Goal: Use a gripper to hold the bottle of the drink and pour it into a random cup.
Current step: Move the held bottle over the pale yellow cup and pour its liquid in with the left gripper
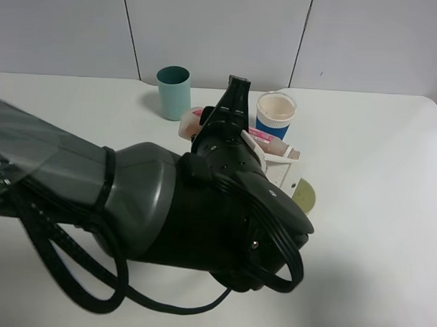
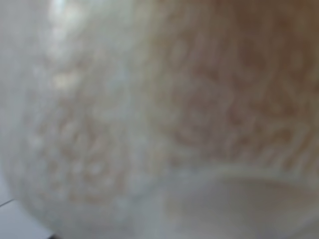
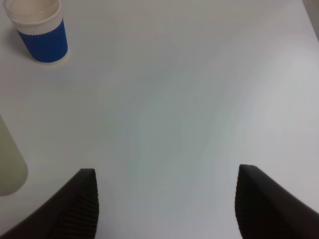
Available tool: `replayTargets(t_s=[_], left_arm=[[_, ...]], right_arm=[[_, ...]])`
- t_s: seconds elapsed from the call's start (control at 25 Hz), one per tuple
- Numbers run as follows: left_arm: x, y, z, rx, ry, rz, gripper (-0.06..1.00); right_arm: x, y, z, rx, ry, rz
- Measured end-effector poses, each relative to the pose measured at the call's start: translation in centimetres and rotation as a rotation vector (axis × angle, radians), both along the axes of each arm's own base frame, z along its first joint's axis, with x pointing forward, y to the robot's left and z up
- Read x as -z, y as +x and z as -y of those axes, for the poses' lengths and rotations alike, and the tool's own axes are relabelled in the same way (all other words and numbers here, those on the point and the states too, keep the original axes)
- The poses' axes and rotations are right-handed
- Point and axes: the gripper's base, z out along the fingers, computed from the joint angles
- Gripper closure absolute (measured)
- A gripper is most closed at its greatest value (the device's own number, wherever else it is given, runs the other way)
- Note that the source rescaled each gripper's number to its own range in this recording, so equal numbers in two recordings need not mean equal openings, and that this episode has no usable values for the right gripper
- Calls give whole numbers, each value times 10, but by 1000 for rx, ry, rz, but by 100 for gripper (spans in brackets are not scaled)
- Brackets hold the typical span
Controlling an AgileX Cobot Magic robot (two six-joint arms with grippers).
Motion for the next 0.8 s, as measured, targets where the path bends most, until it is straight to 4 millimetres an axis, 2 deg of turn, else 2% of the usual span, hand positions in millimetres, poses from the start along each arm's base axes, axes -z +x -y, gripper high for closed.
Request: replayTargets(t_s=[0.8], left_arm=[[0,0,-1,-1,14,3,93]], right_arm=[[0,0,0,0,0,0]])
